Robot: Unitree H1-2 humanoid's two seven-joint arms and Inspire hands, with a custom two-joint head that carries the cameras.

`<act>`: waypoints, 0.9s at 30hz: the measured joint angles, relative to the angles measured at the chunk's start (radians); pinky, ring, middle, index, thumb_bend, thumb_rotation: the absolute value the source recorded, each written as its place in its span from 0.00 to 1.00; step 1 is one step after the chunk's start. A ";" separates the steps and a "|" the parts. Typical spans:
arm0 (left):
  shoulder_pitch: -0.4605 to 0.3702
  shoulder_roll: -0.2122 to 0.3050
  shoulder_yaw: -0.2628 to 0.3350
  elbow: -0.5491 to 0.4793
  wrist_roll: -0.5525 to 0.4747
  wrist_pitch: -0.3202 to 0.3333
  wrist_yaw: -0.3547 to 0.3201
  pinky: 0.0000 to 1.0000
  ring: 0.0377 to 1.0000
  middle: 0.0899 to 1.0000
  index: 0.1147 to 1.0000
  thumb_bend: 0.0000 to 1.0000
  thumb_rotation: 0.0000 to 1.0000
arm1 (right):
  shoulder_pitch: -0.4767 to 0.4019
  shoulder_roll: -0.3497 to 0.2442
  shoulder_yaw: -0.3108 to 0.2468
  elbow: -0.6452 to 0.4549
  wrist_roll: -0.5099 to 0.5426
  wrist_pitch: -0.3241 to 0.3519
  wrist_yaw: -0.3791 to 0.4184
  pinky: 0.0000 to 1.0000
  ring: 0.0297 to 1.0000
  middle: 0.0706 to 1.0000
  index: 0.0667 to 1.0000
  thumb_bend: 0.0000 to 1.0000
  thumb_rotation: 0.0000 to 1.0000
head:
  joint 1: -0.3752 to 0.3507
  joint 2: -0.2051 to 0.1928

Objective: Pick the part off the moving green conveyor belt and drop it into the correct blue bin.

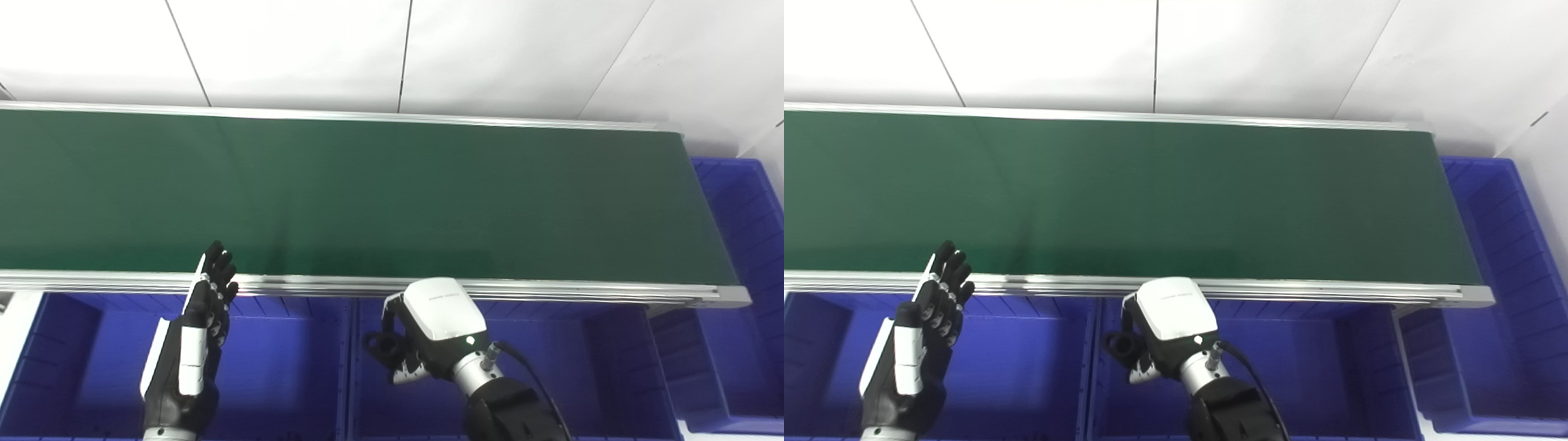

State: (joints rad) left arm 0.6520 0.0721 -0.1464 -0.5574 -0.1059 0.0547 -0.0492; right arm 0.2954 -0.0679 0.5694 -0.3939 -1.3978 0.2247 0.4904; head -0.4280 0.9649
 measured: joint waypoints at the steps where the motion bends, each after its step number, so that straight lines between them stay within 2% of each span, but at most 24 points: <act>1: 0.000 -0.001 -0.001 -0.001 0.000 0.000 0.000 1.00 1.00 1.00 1.00 0.65 1.00 | -0.001 0.000 0.000 0.003 -0.004 0.000 0.009 0.15 0.21 0.43 0.45 0.53 0.00 | 0.006 0.003; 4: 0.001 -0.005 -0.001 -0.015 0.001 0.001 0.000 1.00 1.00 1.00 1.00 0.66 1.00 | -0.008 0.001 0.000 0.013 -0.030 0.000 0.058 0.20 0.28 0.44 0.45 0.53 0.00 | 0.011 0.008; 7: 0.001 -0.005 -0.001 -0.023 0.001 0.003 0.000 1.00 0.99 1.00 1.00 0.66 1.00 | -0.012 0.005 -0.003 0.032 -0.063 0.001 0.094 0.22 0.30 0.42 0.48 0.52 0.01 | 0.014 0.006; 8: 0.002 -0.005 -0.002 -0.024 0.001 0.007 0.000 1.00 0.99 1.00 1.00 0.66 1.00 | -0.012 0.008 -0.006 0.038 -0.074 0.003 0.103 0.25 0.34 0.49 0.47 0.52 0.10 | 0.014 0.006; 9: 0.003 -0.006 -0.002 -0.024 0.002 0.010 0.000 1.00 1.00 1.00 1.00 0.66 1.00 | -0.012 0.009 -0.008 0.043 -0.083 0.003 0.105 0.29 0.38 0.53 0.55 0.69 0.21 | 0.014 0.006; 10: 0.004 -0.006 -0.002 -0.024 0.002 0.015 0.000 1.00 1.00 1.00 1.00 0.66 1.00 | -0.012 0.010 -0.008 0.046 -0.096 0.003 0.105 0.31 0.41 0.55 0.59 0.77 0.27 | 0.015 0.006; 11: 0.004 -0.007 -0.003 -0.024 0.002 0.018 0.000 1.00 1.00 1.00 1.00 0.66 1.00 | -0.012 0.010 -0.009 0.048 -0.109 0.003 0.103 0.40 0.50 0.61 0.64 0.87 0.40 | 0.015 0.006; 14: 0.003 -0.008 -0.003 -0.024 0.003 0.021 0.000 1.00 1.00 1.00 1.00 0.66 1.00 | -0.013 0.010 -0.008 0.049 -0.142 0.003 0.084 0.54 0.65 0.73 0.72 0.99 0.62 | 0.017 0.003; 15: 0.003 -0.009 -0.004 -0.024 0.004 0.021 0.000 1.00 1.00 1.00 1.00 0.66 1.00 | -0.014 0.010 -0.008 0.050 -0.154 0.003 0.085 0.55 0.66 0.74 0.73 0.99 0.63 | 0.017 0.003; 16: 0.003 -0.009 -0.004 -0.024 0.004 0.022 0.000 1.00 1.00 1.00 1.00 0.66 1.00 | -0.015 0.011 -0.008 0.049 -0.163 0.003 0.092 0.62 0.70 0.77 0.75 1.00 0.70 | 0.017 0.003; 18: 0.003 -0.011 -0.004 -0.024 0.005 0.024 0.000 1.00 1.00 1.00 1.00 0.66 1.00 | -0.016 0.012 -0.008 0.049 -0.172 0.003 0.123 0.64 0.71 0.79 0.76 1.00 0.75 | 0.020 0.003; 21: 0.003 -0.015 -0.005 -0.024 0.008 0.032 0.000 1.00 1.00 1.00 1.00 0.67 1.00 | -0.015 0.012 -0.009 0.048 -0.164 0.003 0.163 0.57 0.69 0.77 0.77 1.00 0.83 | 0.028 -0.003; 23: 0.003 -0.015 -0.007 -0.024 0.016 0.034 0.000 1.00 1.00 1.00 1.00 0.68 1.00 | -0.010 0.013 -0.014 0.035 -0.141 0.003 0.181 0.56 0.69 0.77 0.77 1.00 0.85 | 0.037 -0.006; 27: 0.005 -0.019 -0.014 -0.024 0.022 0.034 -0.001 1.00 1.00 1.00 1.00 0.68 1.00 | 0.057 0.022 -0.046 -0.114 -0.025 0.003 0.198 0.61 0.74 0.79 0.82 0.91 0.87 | 0.048 -0.012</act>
State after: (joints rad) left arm 0.6573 0.0529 -0.1607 -0.5811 -0.0842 0.0884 -0.0498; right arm 0.3523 -0.0456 0.5237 -0.5076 -1.4232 0.2277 0.6889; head -0.3804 0.9526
